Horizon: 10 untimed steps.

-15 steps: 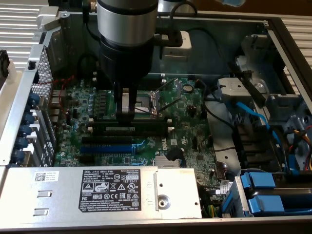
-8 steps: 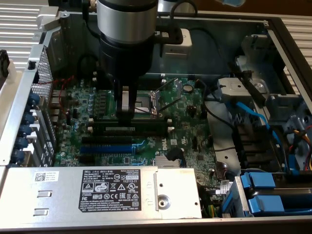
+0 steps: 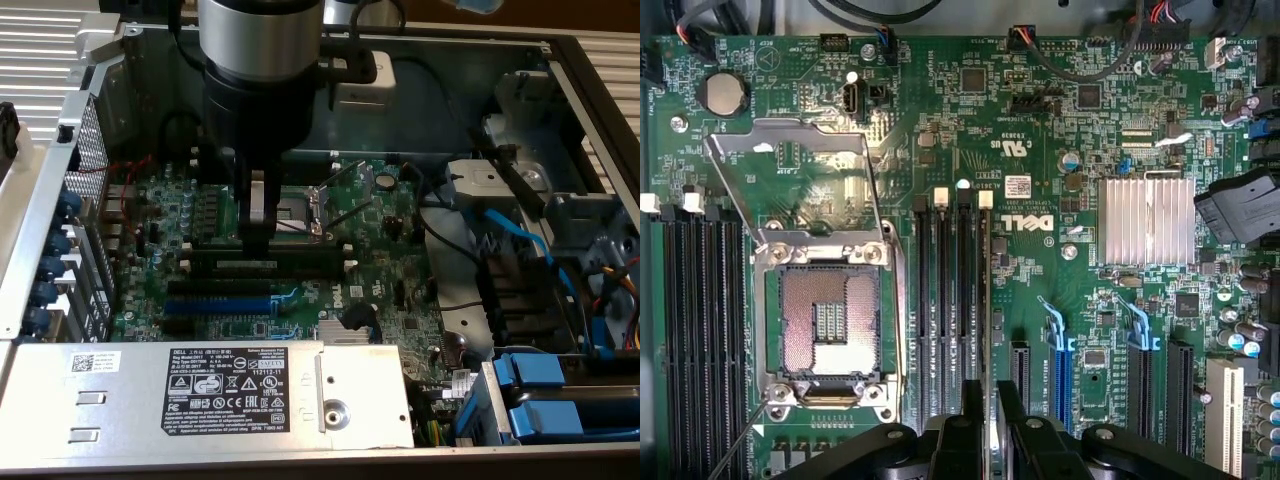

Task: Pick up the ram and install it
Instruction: 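Insert the ram into the slot, then press down the ram until it locks into place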

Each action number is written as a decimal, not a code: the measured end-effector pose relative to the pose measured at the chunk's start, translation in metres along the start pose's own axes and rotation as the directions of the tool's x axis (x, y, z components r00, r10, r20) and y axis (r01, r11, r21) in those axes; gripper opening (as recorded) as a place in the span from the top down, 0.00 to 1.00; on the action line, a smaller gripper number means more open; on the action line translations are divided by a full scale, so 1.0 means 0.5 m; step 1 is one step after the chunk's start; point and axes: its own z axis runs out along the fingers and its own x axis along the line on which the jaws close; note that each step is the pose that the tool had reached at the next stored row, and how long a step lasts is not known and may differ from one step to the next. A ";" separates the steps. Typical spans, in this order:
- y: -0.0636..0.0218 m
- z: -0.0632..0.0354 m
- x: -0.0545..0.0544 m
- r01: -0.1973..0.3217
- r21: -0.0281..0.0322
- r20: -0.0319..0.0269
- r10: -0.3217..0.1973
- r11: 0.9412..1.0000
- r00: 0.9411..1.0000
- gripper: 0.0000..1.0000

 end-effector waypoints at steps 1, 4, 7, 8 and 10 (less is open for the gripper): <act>0.000 -0.001 0.000 0.000 0.000 0.000 0.000 1.000 1.000 0.80; 0.000 -0.001 0.000 0.000 0.000 -0.005 0.000 1.000 1.000 0.80; 0.000 -0.001 0.000 0.000 0.000 -0.006 0.000 1.000 1.000 0.80; 0.000 -0.001 0.000 0.000 0.000 -0.006 0.000 1.000 1.000 0.80; 0.000 -0.001 0.000 0.000 0.000 -0.006 0.000 1.000 1.000 0.80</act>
